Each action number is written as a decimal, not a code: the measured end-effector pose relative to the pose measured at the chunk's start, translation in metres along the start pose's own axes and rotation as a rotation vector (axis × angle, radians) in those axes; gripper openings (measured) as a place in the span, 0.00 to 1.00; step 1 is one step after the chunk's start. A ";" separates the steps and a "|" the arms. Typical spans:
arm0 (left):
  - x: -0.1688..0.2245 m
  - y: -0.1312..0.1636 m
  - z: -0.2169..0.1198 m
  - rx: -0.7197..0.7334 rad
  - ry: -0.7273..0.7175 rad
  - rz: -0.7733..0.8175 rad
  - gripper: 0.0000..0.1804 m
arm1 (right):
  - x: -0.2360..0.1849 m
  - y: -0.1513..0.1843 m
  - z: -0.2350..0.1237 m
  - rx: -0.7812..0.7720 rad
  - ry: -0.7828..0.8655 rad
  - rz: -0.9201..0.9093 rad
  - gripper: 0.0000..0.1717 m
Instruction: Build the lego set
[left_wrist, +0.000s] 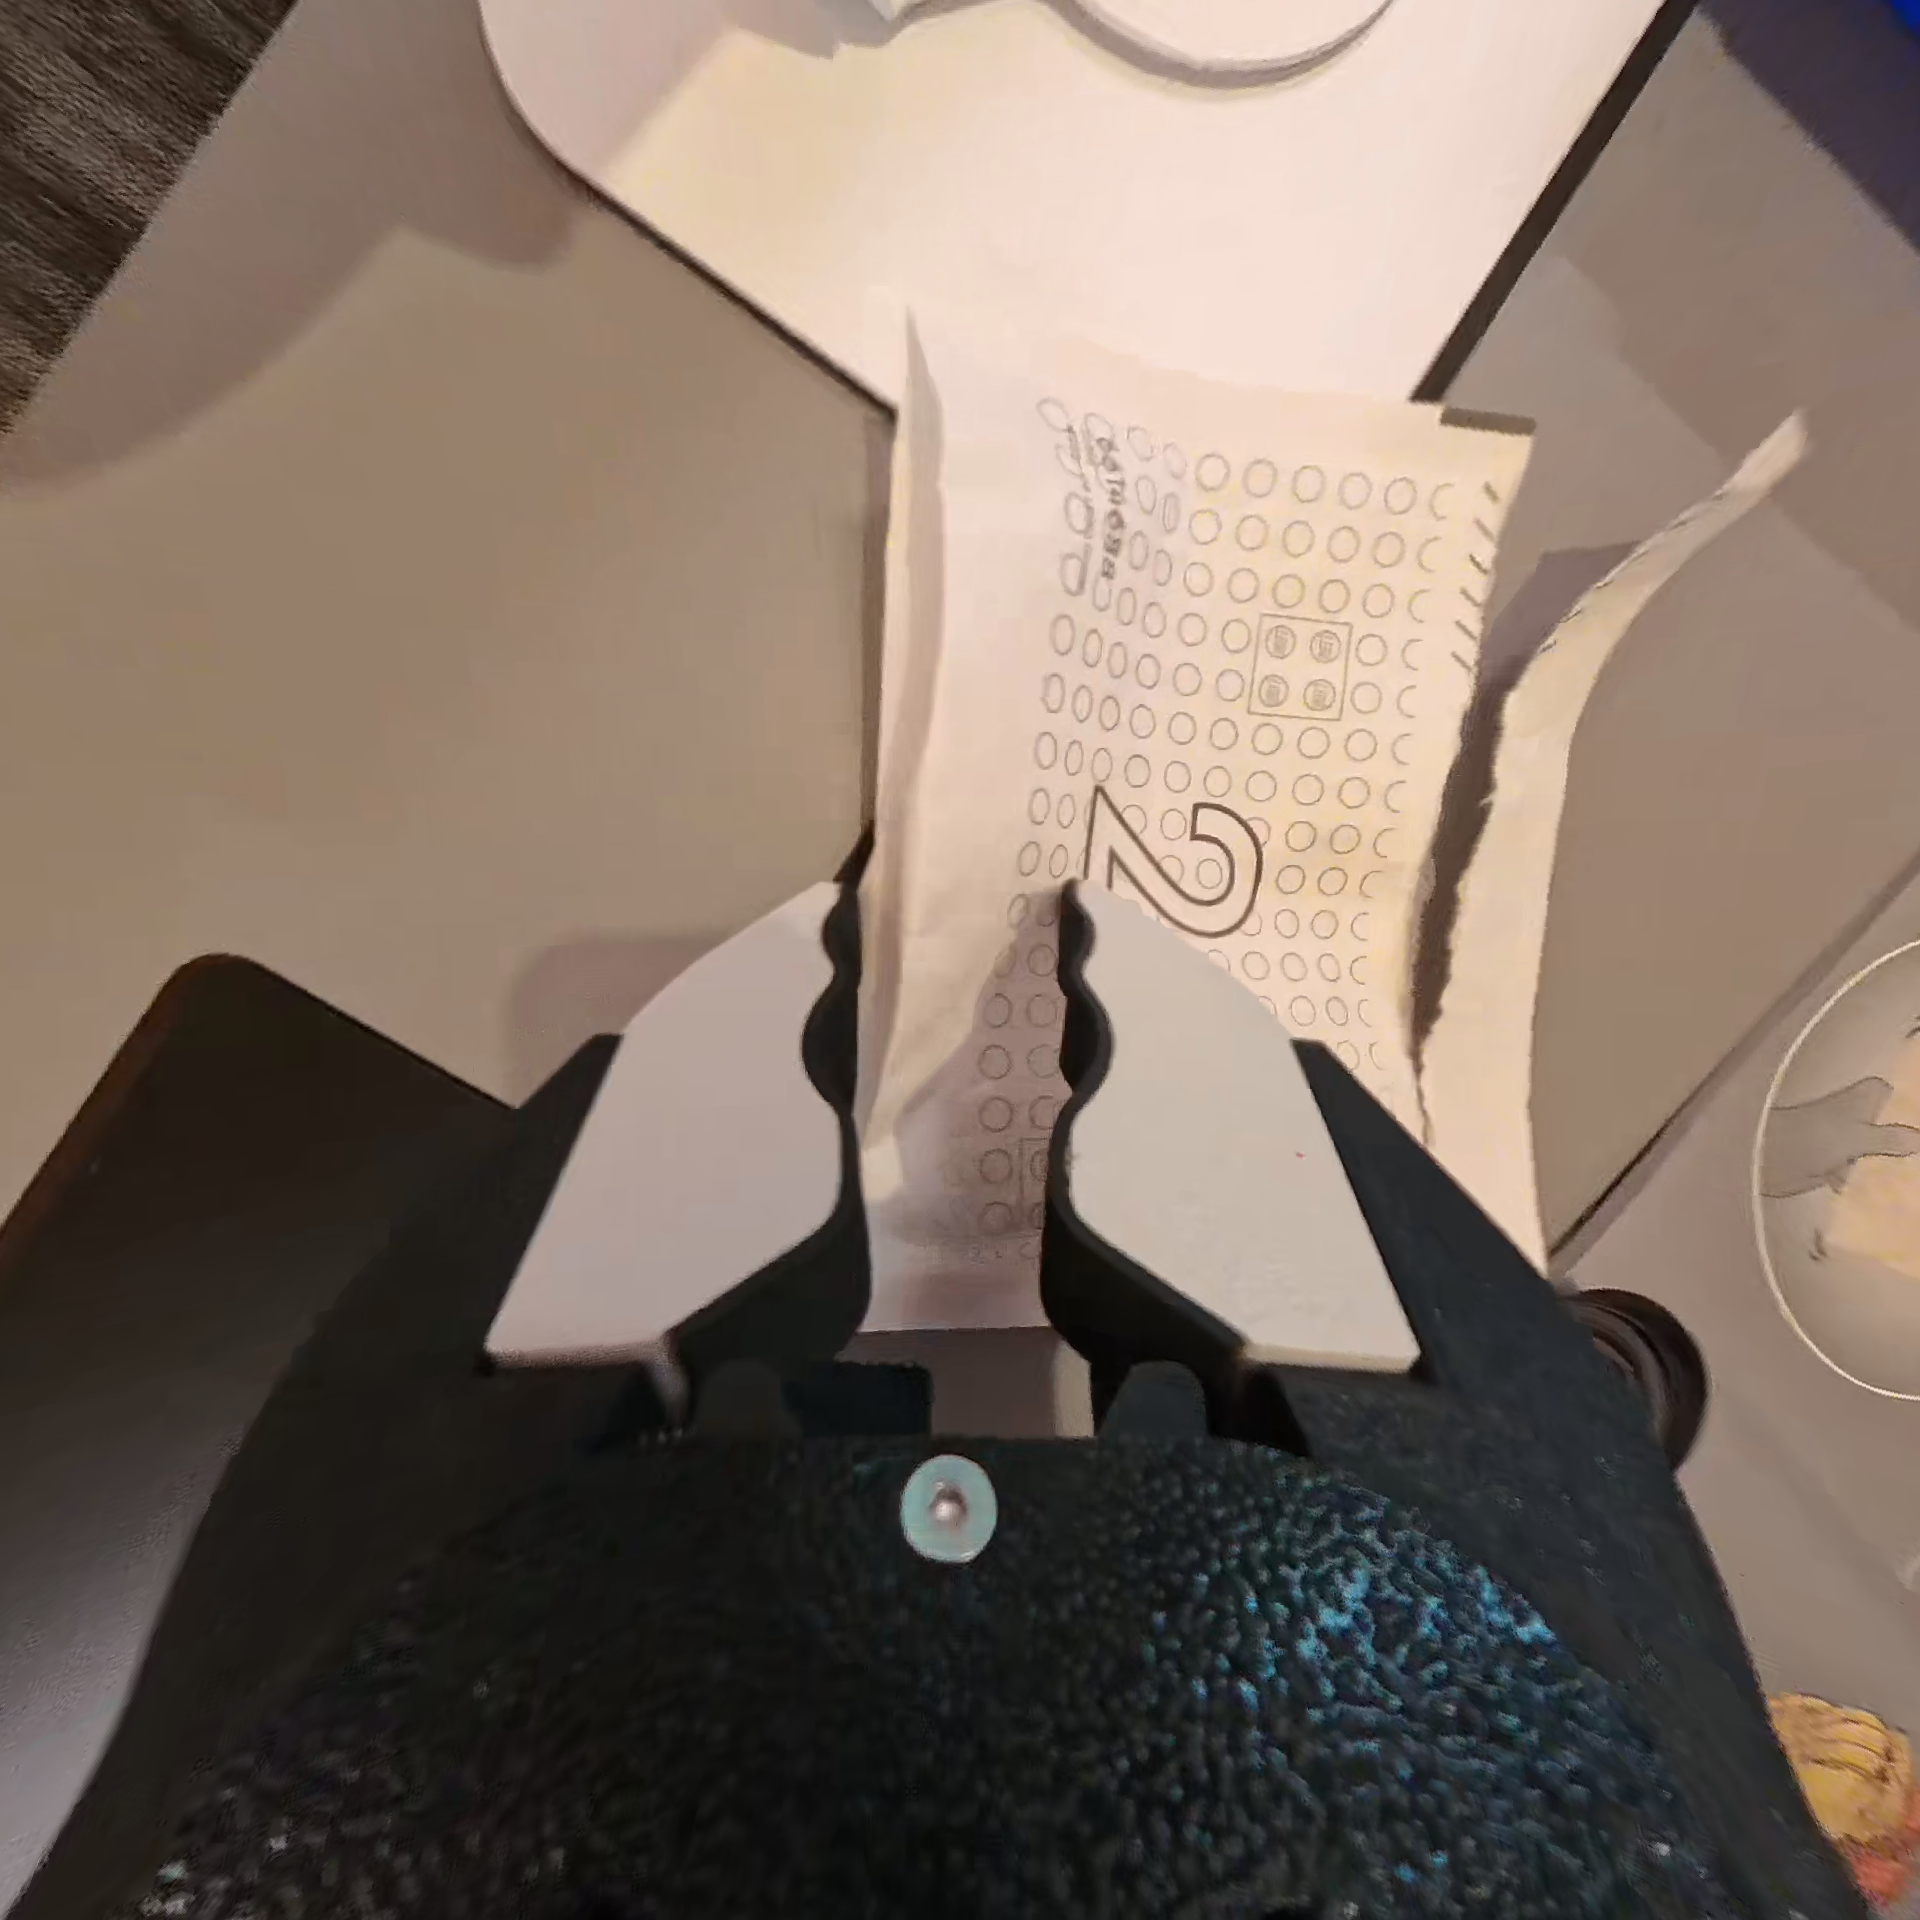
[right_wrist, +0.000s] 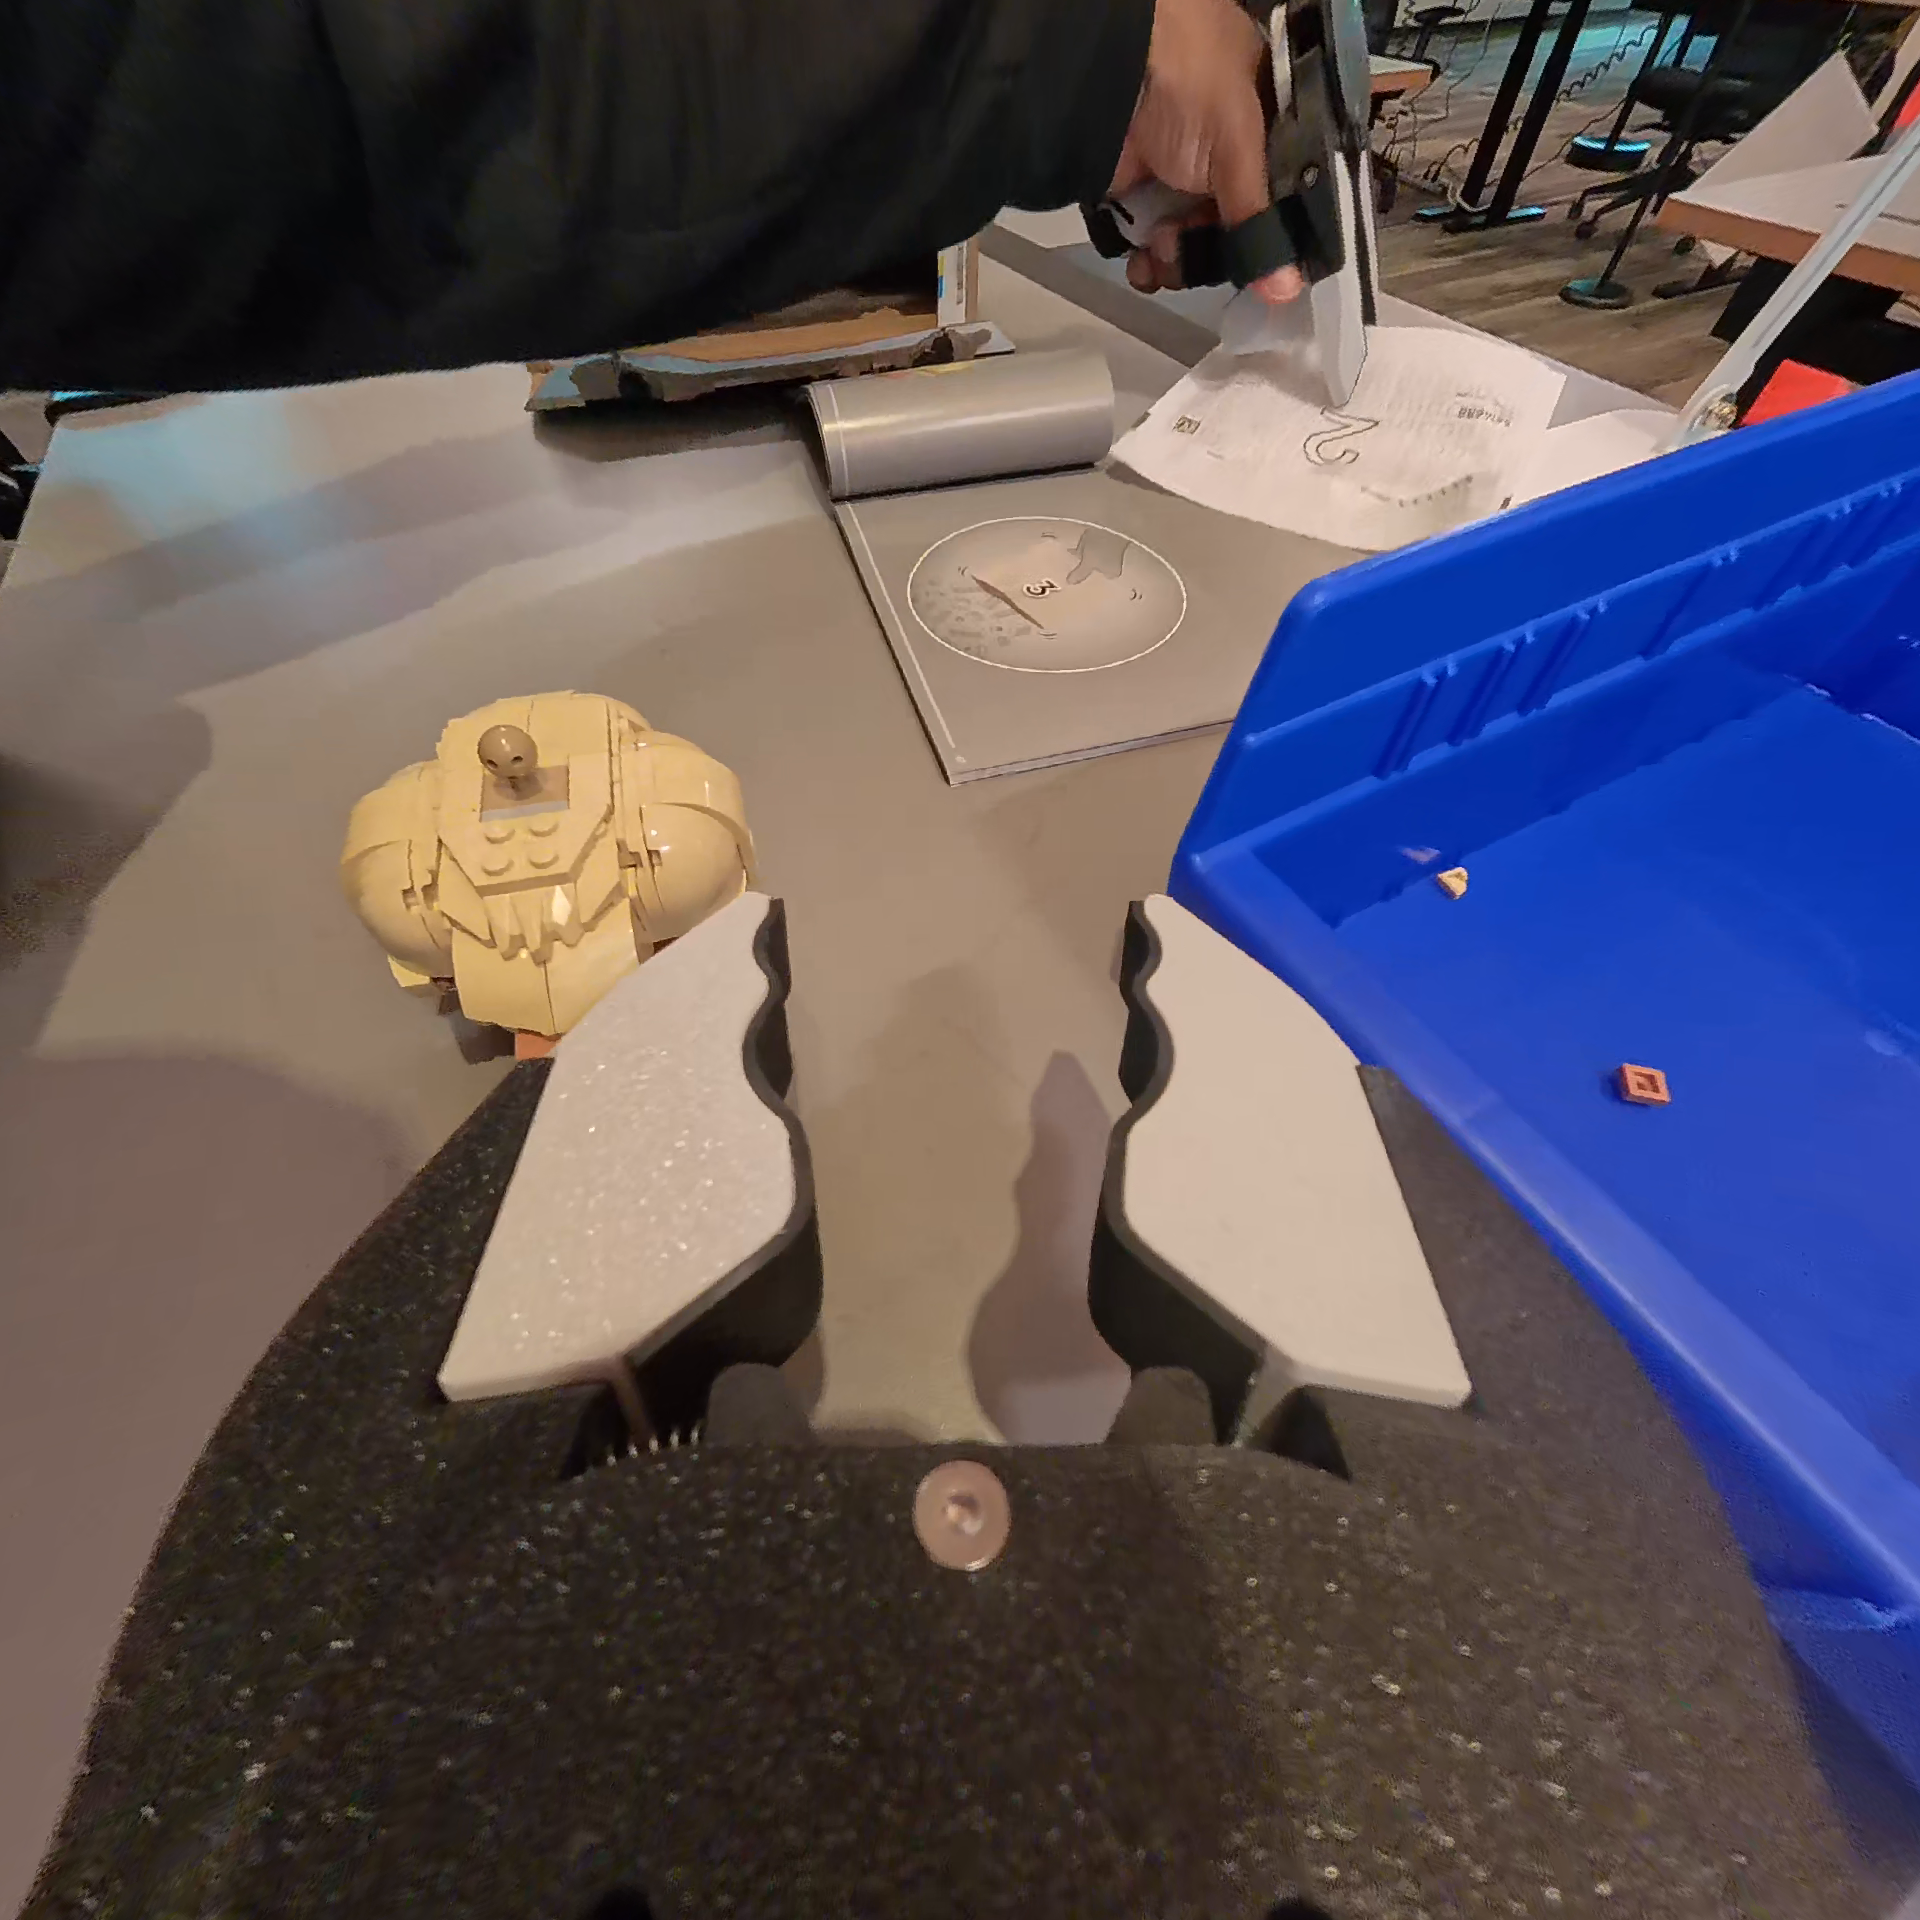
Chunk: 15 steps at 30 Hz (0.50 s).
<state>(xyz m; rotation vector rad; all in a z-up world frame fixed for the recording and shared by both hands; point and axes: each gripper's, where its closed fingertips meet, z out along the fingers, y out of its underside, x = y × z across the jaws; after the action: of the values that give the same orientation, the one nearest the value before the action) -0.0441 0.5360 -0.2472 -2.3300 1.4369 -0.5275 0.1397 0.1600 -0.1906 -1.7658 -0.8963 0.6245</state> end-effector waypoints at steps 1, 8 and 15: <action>0.005 -0.003 -0.001 0.019 0.026 -0.007 0.15 | 0.000 0.000 0.000 -0.003 0.005 0.001 0.36; 0.029 -0.028 -0.026 0.218 0.033 -0.058 0.02 | 0.016 0.001 -0.006 -0.009 0.100 0.006 0.35; 0.045 -0.038 -0.041 0.346 0.013 -0.053 0.02 | 0.043 0.001 -0.016 0.010 0.222 0.009 0.35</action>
<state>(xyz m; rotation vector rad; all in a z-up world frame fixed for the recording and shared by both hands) -0.0158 0.5073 -0.1870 -2.0952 1.1826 -0.7427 0.1778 0.1859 -0.1857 -1.7905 -0.7314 0.4268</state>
